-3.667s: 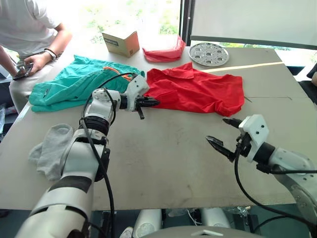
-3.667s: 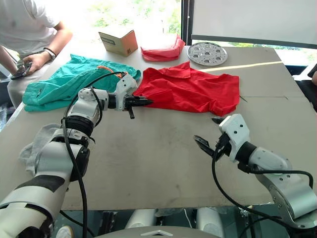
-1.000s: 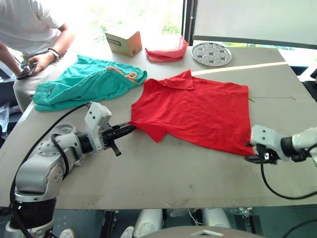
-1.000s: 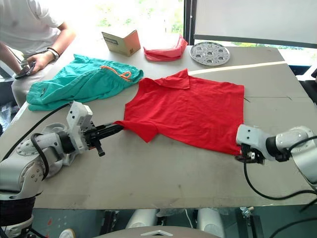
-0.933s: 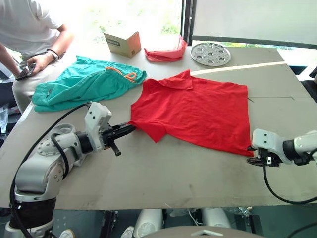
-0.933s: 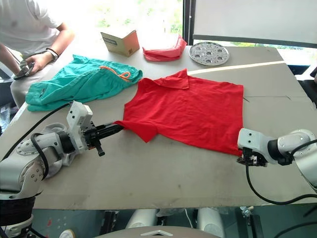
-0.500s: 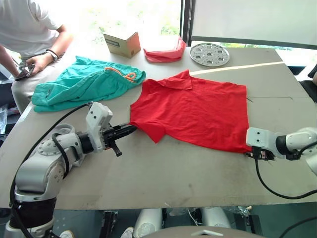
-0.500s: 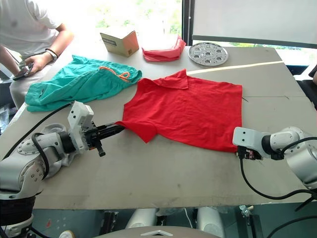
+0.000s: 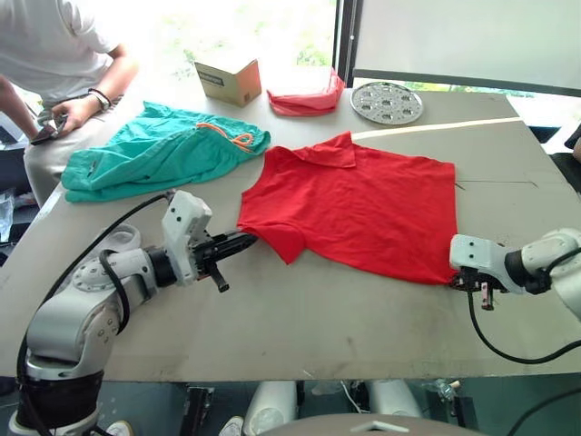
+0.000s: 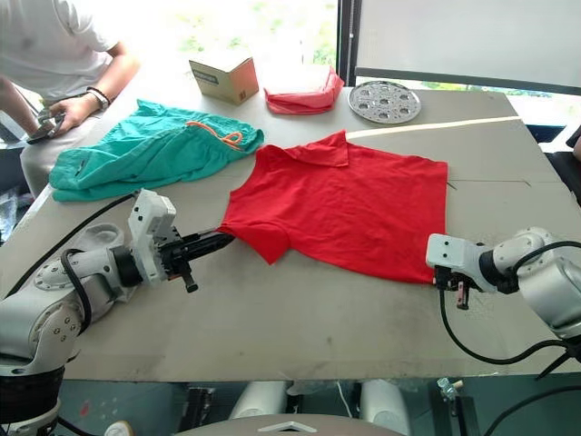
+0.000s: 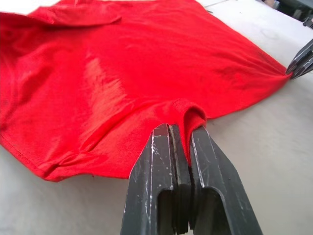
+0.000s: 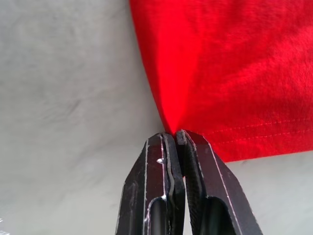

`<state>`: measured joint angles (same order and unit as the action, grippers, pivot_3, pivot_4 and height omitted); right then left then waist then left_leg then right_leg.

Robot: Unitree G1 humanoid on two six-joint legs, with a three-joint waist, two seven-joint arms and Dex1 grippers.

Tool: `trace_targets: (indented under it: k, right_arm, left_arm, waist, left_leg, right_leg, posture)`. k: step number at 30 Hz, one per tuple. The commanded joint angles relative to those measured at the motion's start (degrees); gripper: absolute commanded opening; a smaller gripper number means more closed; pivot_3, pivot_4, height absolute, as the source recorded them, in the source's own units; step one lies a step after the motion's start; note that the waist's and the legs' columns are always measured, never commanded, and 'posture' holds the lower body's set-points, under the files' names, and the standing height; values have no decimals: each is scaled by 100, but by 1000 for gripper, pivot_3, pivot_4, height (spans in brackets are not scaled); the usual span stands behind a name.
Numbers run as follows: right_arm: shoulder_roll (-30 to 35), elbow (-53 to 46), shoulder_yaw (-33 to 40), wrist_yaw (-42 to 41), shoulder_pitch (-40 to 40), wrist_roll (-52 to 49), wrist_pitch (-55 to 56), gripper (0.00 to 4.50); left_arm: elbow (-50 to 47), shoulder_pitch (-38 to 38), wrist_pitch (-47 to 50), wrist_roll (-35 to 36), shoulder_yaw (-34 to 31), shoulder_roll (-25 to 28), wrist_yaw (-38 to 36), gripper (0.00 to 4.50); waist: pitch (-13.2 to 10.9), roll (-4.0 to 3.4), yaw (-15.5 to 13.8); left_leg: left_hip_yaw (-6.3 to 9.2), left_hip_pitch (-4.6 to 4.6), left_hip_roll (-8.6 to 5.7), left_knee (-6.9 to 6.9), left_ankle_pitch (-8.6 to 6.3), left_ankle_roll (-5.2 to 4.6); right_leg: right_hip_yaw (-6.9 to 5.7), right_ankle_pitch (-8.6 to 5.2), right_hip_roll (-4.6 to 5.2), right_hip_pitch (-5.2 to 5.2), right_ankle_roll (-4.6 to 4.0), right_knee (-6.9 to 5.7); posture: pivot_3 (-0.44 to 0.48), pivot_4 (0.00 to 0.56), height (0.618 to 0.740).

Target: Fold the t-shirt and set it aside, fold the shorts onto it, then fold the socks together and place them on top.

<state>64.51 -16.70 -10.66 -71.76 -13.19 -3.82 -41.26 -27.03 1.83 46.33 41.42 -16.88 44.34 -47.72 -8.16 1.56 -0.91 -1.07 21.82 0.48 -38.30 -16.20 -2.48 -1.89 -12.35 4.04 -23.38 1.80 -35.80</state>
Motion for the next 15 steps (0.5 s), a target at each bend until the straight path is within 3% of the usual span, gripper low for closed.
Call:
trace_targets:
  k: [1,5,8,11,15]
  right_arm:
    - [518,-422,907,-330,352,-592,-395,89]
    - [986,-922,2101,-720,1399,-1041,-728,89]
    - [987,-1171,2872,-882,1779,-1481,-1071,89]
    - [876,-1135,2806,-565,1376,-1684,-1043,89]
    - [321,-611,1736,324,-216,-1372,-886,89]
  left_arm:
    - [-507,-373,347,654,-430,430,-464,0]
    - [-1005,-1370,942,1499,-1125,1005,-1151,0]
    - [-1002,-1608,1267,2235,-1660,1145,-1121,0]
    - [-591,-958,1149,2223,-1557,1065,-613,0]
    - [226,495,720,1275,-653,942,173,0]
  waist:
    - [-6,-10,7]
    - [-10,-20,18]
    - [-17,-33,7]
    - [-25,-46,-1]
    - [-34,-49,9]
  left_leg:
    - [1,4,1,3,0,1]
    - [0,3,4,12,-9,-10]
    - [-4,-2,9,8,-15,-9]
    - [-3,-10,8,-4,-15,-12]
    - [0,-27,8,-14,-7,-7]
  right_leg:
    - [0,0,1,-5,0,0]
    - [-1,-1,1,-8,1,2]
    - [-2,-3,0,-4,3,8]
    - [-17,-14,0,0,26,5]
    - [-26,-15,-16,16,28,1]
  posture:
    - [0,150,740]
    - [0,150,740]
    - [0,150,740]
    - [0,150,740]
    - [0,150,740]
